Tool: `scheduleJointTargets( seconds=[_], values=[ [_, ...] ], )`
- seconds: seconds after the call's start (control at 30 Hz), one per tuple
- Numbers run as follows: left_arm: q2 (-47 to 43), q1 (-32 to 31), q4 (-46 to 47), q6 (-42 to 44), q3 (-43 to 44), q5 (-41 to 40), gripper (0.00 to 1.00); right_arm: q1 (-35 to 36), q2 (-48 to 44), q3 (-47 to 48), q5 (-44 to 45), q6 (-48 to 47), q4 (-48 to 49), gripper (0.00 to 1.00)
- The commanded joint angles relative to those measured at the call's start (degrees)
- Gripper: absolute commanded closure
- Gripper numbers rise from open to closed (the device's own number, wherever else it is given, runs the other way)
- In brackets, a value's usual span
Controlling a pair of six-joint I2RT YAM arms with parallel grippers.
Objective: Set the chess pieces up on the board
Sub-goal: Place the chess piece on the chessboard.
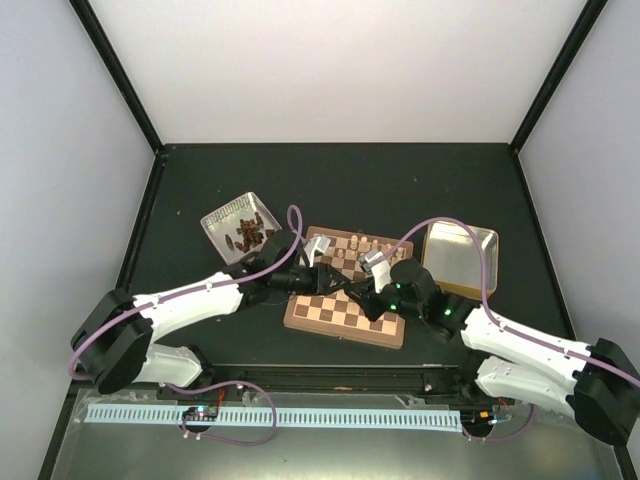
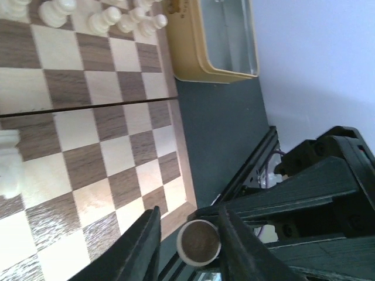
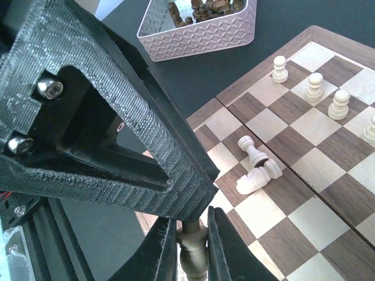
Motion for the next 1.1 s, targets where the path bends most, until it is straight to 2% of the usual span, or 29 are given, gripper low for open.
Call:
scheduleJointTargets(
  seconds=[0.0,0.1,0.17,0.23,0.37,0.53,0.63,0.73,0.83,1.07],
  values=[
    [-0.23,0.07,4.61,-3.45,-0.82,4.55,0.77,0.27,-2.09,-0.55,0.4,0.85,5.48,0.93],
    [-0.38,0.08,5.74,-4.49,-0.97,5.15,0.89,0.28,-2.88,-0.73,0.1,1.78,5.95,0.91],
    [-0.53,0.08,6.83,-5.54,-1.17,5.81,0.94,0.27,-3.86,-0.84,-0.22,2.89,6.22,0.87],
    [-1.1,0.09,8.27,-6.85,-1.46,6.21,0.96,0.21,-5.19,-1.05,-0.08,4.74,6.34,0.79],
    [-4.73,0.61,10.78,-9.97,-1.71,6.22,0.97,0.21,-9.5,-2.94,1.32,11.01,8.55,0.53],
    [-8.84,1.93,13.12,-12.8,-0.59,4.97,0.97,-0.05,-16.18,-5.99,7.46,25.78,13.07,0.34],
    [-10.33,2.39,15.76,-14.13,-0.24,4.45,0.97,-0.61,-17.51,-6.11,7.07,34.01,15.9,0.29],
    [-11.05,2.87,19.08,-15.46,-0.34,3.78,0.97,-1.03,-16.45,-5.31,4.13,41.23,19.38,0.28],
    [-11.66,3.31,22.28,-16.72,-0.31,3.41,0.96,-1.35,-15.14,-5.67,1.52,45.85,24.3,0.33],
    [-12.1,3.49,26.51,-18.83,0.08,3.38,0.96,-1.38,-14.35,-5.94,0.44,47.34,30.22,0.58]
  ],
)
